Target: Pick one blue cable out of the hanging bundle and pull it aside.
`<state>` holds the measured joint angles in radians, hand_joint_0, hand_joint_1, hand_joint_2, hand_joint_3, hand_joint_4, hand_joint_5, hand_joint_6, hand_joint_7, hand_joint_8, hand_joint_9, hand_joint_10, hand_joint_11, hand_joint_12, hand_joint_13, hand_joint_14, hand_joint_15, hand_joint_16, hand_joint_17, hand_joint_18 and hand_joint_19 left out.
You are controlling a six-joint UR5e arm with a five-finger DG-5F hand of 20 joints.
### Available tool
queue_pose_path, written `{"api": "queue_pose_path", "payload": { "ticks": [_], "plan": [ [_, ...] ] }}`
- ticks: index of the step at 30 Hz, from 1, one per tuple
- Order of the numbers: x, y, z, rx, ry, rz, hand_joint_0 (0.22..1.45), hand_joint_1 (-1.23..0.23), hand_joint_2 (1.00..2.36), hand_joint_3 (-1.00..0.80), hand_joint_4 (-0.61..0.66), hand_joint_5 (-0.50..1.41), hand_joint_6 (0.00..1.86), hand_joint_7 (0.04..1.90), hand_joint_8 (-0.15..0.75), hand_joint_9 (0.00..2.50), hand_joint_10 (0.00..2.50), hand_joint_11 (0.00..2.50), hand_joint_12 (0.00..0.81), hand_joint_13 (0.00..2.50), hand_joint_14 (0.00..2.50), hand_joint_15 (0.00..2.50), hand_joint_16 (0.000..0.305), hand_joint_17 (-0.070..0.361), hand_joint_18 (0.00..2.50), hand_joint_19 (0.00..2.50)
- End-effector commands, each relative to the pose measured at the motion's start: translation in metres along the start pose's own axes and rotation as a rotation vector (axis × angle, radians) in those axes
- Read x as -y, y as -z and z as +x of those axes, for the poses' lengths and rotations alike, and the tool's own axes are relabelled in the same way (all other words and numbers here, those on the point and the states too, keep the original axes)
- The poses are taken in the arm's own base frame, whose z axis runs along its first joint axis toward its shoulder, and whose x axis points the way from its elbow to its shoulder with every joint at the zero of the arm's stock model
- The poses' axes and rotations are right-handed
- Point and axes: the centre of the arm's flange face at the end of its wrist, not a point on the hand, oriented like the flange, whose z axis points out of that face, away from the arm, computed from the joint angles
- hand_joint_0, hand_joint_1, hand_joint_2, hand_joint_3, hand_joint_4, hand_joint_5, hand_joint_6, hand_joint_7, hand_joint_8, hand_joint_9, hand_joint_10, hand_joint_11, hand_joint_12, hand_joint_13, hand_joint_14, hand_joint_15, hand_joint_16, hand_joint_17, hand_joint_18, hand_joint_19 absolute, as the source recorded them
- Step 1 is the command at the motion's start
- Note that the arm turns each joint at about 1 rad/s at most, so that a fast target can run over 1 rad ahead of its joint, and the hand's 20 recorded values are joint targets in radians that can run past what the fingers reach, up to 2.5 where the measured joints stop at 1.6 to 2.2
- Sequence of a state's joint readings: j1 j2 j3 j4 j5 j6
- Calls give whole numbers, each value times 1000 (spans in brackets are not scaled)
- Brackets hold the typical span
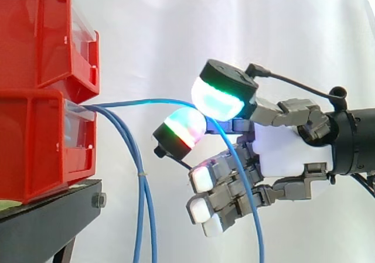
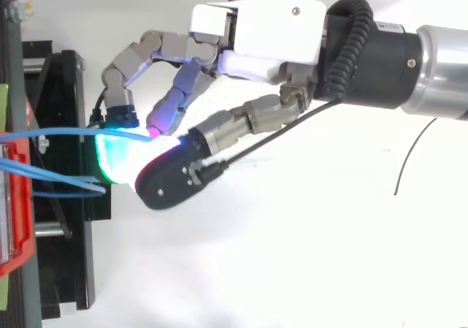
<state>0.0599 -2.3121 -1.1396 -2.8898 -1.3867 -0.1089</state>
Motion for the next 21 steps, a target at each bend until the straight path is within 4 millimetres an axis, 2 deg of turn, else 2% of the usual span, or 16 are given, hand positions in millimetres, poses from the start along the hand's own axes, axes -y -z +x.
{"api": "queue_pose_path", "payload": {
  "ticks": [1,6,11,15,17,21],
  "plan": [
    [0,0,0,0,2,0,492,-475,1000,-500,-179,-115,873,914,237,1182,11,370,334,913,20,577,42,95,680,571],
    [1,0,0,0,2,2,528,-425,1000,-500,-124,-119,851,952,226,1158,13,402,332,896,23,606,43,96,644,616],
    [1,0,-1,1,0,2,485,-405,1000,-500,-86,-117,848,907,244,1147,12,392,353,896,23,604,48,108,638,614],
    [1,0,-1,1,0,2,533,-564,1000,-500,-86,-115,839,966,233,1136,13,411,338,895,23,611,45,101,628,625],
    [0,0,-1,2,1,0,573,-650,1009,-371,-83,-114,845,998,237,1132,15,415,331,892,24,615,43,96,629,633],
    [0,0,-1,2,1,-1,573,-743,1015,-201,-30,-121,875,1041,261,1123,13,449,351,902,21,607,47,105,675,611]
  ]
}}
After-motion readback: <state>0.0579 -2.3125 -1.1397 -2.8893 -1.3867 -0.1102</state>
